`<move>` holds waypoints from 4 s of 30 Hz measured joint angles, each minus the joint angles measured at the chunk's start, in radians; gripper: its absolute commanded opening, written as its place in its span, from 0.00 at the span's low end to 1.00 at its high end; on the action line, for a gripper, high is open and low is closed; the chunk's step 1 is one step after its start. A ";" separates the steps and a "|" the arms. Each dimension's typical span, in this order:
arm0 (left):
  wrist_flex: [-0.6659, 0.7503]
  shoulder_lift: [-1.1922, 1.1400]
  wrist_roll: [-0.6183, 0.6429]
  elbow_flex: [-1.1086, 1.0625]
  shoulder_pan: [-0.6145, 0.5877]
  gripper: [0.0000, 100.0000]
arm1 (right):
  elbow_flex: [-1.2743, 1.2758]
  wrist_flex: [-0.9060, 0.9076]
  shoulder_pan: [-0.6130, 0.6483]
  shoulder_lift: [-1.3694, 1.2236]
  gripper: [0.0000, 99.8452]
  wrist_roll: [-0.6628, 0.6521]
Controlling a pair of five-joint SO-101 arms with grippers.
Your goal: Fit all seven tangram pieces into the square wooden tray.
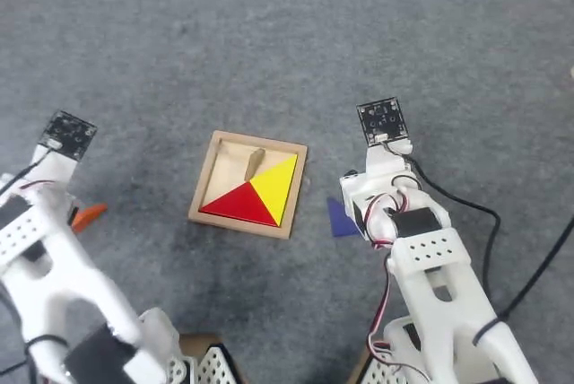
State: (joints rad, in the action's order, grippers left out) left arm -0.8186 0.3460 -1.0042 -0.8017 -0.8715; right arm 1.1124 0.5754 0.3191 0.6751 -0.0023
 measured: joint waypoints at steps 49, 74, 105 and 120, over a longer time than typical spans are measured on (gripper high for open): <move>-0.175 -0.601 0.018 0.462 0.000 0.19 | 0.000 0.000 0.000 0.000 0.24 0.000; -0.405 -0.763 0.015 0.614 0.023 0.02 | 0.000 0.000 0.000 0.000 0.24 0.000; -0.695 -0.813 0.049 0.842 0.126 0.14 | 0.000 0.000 0.000 0.000 0.24 0.000; -0.512 -0.813 0.091 0.842 0.126 0.14 | 0.000 0.000 0.000 0.000 0.24 0.000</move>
State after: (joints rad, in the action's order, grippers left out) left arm -1.3311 -0.4672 -0.9137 0.0407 -0.7457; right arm 1.1124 0.5754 0.3191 0.6751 -0.0023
